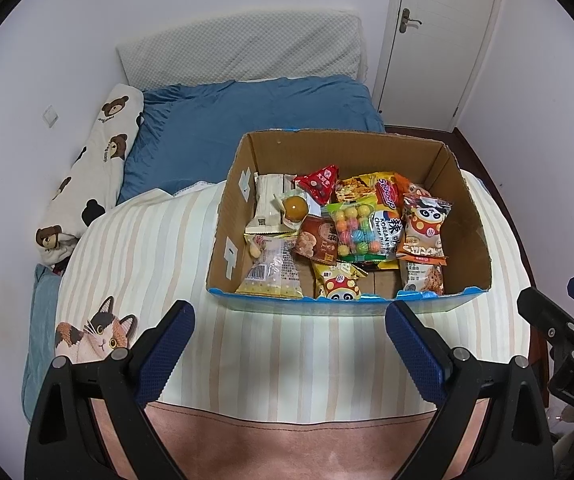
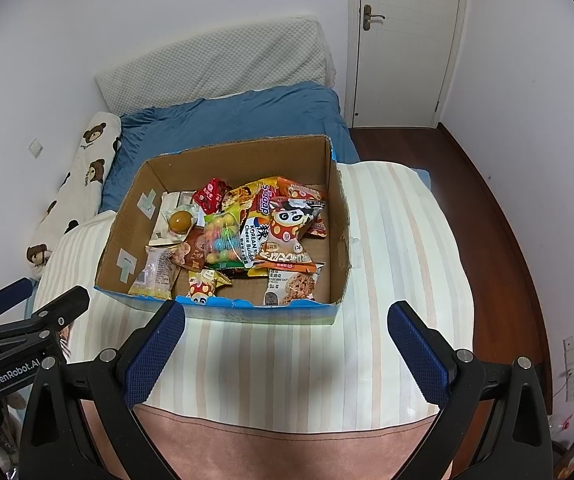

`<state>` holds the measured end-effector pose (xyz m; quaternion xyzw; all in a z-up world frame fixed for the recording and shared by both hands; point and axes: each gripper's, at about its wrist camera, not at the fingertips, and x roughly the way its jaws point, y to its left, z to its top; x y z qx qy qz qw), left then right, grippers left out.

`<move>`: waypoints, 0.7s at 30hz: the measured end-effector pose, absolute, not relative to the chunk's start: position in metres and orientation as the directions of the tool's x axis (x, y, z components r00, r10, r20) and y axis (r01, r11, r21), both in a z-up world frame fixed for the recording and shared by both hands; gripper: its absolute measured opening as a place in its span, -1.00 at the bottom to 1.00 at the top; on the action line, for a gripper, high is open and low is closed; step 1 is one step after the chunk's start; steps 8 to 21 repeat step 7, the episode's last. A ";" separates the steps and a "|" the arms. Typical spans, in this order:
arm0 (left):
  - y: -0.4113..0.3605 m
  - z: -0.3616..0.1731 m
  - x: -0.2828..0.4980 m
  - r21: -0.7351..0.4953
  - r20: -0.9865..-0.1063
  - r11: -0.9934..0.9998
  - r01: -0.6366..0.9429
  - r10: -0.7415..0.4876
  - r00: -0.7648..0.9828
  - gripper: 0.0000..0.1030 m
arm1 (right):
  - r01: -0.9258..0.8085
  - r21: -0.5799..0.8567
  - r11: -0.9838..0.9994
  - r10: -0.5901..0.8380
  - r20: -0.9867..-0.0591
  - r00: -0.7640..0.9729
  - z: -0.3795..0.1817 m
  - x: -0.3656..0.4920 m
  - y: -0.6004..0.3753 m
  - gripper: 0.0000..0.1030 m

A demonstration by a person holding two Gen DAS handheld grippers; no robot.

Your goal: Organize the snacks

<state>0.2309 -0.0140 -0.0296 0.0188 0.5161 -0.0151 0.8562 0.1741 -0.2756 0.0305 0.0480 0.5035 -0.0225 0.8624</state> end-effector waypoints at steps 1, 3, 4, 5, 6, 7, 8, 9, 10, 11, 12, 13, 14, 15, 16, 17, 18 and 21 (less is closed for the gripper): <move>-0.014 -0.030 0.231 0.017 -0.884 0.999 0.044 -0.006 0.467 0.90 | 0.086 0.060 0.994 0.010 -0.871 0.492 0.031 0.174 -0.276 1.00; -0.014 -0.029 0.231 0.016 -0.883 0.999 0.046 -0.007 0.468 0.90 | 0.087 0.060 0.994 0.009 -0.871 0.491 0.033 0.173 -0.276 1.00; -0.013 -0.029 0.231 0.018 -0.884 0.999 0.045 -0.005 0.468 0.90 | 0.087 0.060 0.994 0.009 -0.871 0.492 0.032 0.174 -0.276 1.00; -0.014 -0.030 0.231 0.019 -0.884 0.999 0.045 -0.004 0.467 0.90 | 0.086 0.060 0.994 0.010 -0.871 0.491 0.032 0.174 -0.276 1.00; -0.013 -0.028 0.231 0.017 -0.884 0.999 0.044 -0.005 0.467 0.90 | 0.086 0.060 0.994 0.010 -0.871 0.491 0.032 0.174 -0.276 1.00; -0.013 -0.028 0.230 0.017 -0.885 0.999 0.044 -0.005 0.466 0.90 | 0.086 0.059 0.994 0.009 -0.871 0.492 0.032 0.174 -0.276 1.00; -0.013 -0.028 0.230 0.017 -0.885 0.999 0.044 -0.005 0.466 0.90 | 0.086 0.059 0.994 0.009 -0.871 0.492 0.032 0.174 -0.276 1.00; -0.013 -0.028 0.230 0.017 -0.885 0.999 0.044 -0.005 0.466 0.90 | 0.086 0.059 0.994 0.009 -0.871 0.492 0.032 0.174 -0.276 1.00; -0.013 -0.028 0.230 0.017 -0.885 0.999 0.044 -0.005 0.466 0.90 | 0.086 0.059 0.994 0.009 -0.871 0.492 0.032 0.174 -0.276 1.00; -0.013 -0.028 0.230 0.017 -0.885 0.999 0.044 -0.005 0.466 0.90 | 0.086 0.059 0.994 0.009 -0.871 0.492 0.032 0.174 -0.276 1.00; -0.013 -0.028 0.230 0.017 -0.885 0.999 0.044 -0.005 0.466 0.90 | 0.086 0.059 0.994 0.009 -0.871 0.492 0.032 0.174 -0.276 1.00; -0.013 -0.028 0.230 0.017 -0.885 0.999 0.044 -0.005 0.466 0.90 | 0.086 0.059 0.994 0.009 -0.871 0.492 0.032 0.174 -0.276 1.00; -0.013 -0.028 0.230 0.017 -0.885 0.999 0.044 -0.005 0.466 0.90 | 0.086 0.059 0.994 0.009 -0.871 0.492 0.032 0.174 -0.276 1.00; -0.013 -0.028 0.230 0.017 -0.885 0.999 0.044 -0.005 0.466 0.90 | 0.086 0.059 0.994 0.009 -0.871 0.492 0.032 0.174 -0.276 1.00; -0.013 -0.028 0.230 0.017 -0.885 0.999 0.044 -0.005 0.466 0.90 | 0.086 0.059 0.994 0.009 -0.871 0.492 0.032 0.174 -0.276 1.00; -0.013 -0.028 0.230 0.017 -0.885 0.999 0.044 -0.005 0.466 0.90 | 0.086 0.059 0.994 0.009 -0.871 0.492 0.032 0.174 -0.276 1.00; -0.013 -0.028 0.230 0.017 -0.885 0.999 0.044 -0.005 0.466 0.90 | 0.086 0.059 0.994 0.009 -0.871 0.492 0.032 0.174 -0.276 1.00; -0.013 -0.028 0.230 0.017 -0.885 0.999 0.044 -0.005 0.466 0.90 | 0.086 0.059 0.994 0.009 -0.871 0.492 0.032 0.174 -0.276 1.00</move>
